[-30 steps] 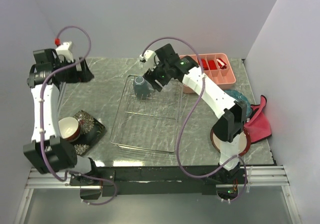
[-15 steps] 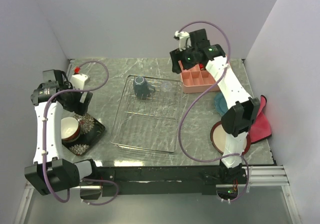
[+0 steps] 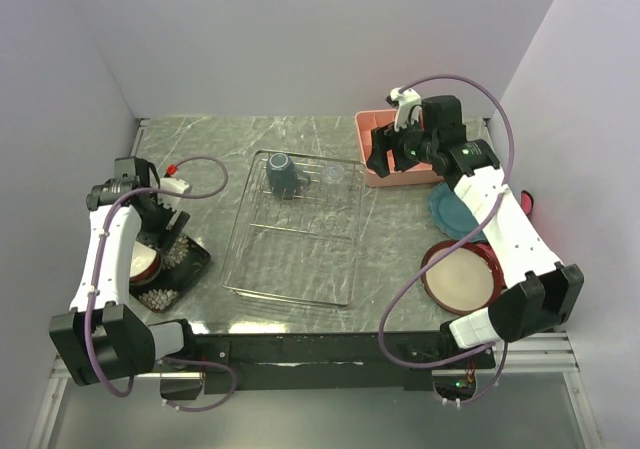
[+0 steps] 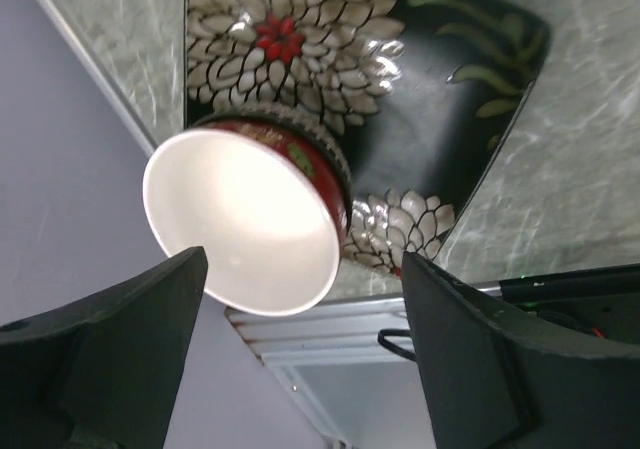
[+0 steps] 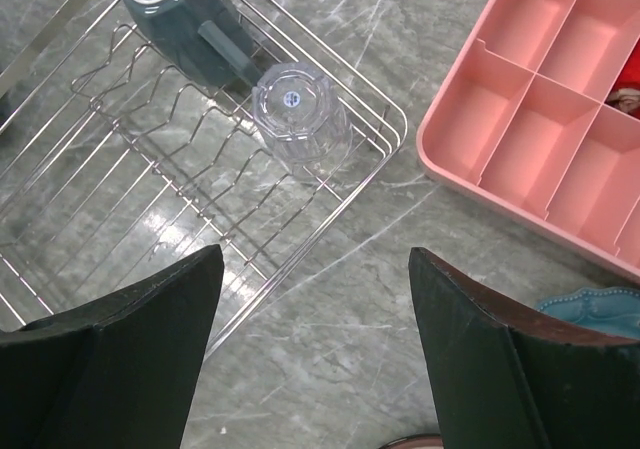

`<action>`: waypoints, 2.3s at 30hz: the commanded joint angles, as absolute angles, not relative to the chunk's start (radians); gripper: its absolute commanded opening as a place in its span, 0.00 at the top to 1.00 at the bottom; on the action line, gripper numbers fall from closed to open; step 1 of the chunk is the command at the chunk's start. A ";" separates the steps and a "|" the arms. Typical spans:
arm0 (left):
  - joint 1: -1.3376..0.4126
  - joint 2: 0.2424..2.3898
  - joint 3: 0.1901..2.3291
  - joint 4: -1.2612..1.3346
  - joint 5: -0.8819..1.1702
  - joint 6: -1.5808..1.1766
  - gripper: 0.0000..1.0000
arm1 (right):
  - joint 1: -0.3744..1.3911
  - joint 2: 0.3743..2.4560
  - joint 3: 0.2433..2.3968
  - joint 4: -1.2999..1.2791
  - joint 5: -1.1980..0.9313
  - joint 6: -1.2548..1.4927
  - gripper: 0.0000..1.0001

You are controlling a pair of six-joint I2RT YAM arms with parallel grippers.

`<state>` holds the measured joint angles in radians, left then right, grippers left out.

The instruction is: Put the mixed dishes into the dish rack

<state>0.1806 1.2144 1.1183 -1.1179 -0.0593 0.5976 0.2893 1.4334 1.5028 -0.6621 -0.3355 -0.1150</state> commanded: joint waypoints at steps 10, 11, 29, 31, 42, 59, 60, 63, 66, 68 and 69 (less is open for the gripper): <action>0.224 1.364 1.178 -1.170 -0.075 0.503 0.39 | 0.285 1.428 1.537 -0.589 -0.354 -0.097 0.17; 0.224 1.385 1.195 -1.175 -0.068 0.494 0.39 | 0.284 1.428 1.537 -0.589 -0.359 -0.094 0.17; 0.224 1.500 1.186 -1.167 -0.087 0.503 0.57 | 0.268 1.473 1.542 -0.569 -0.387 -0.068 0.17; 0.221 1.503 1.184 -1.172 -0.083 0.499 0.60 | 0.265 1.474 1.542 -0.568 -0.387 -0.069 0.17; 0.218 1.505 1.129 -1.195 -0.077 0.494 0.68 | 0.255 1.509 1.557 -0.571 -0.405 -0.057 0.17; 0.212 1.479 1.426 -1.371 0.011 0.477 0.99 | 0.253 1.494 1.572 -0.581 -0.391 -0.054 0.18; 0.212 1.470 1.449 -1.373 0.015 0.466 0.99 | 0.255 1.497 1.580 -0.584 -0.385 -0.057 0.18; 0.201 1.422 1.494 -1.376 0.023 0.475 0.99 | 0.253 1.508 1.615 -0.606 -0.374 -0.069 0.18; 0.195 1.404 1.503 -1.370 0.060 0.511 0.99 | 0.255 1.512 1.643 -0.621 -0.341 -0.084 0.18; 0.193 1.408 1.540 -1.361 0.187 0.531 0.99 | 0.253 1.513 1.661 -0.632 -0.298 -0.095 0.18; 0.187 1.416 1.563 -1.364 0.269 0.543 0.99 | 0.253 1.503 1.663 -0.629 -0.273 -0.094 0.18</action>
<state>0.2016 1.4399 1.4765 -1.3224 0.0608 0.4908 0.2607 1.5116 1.6054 -0.6262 -0.3546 -0.0711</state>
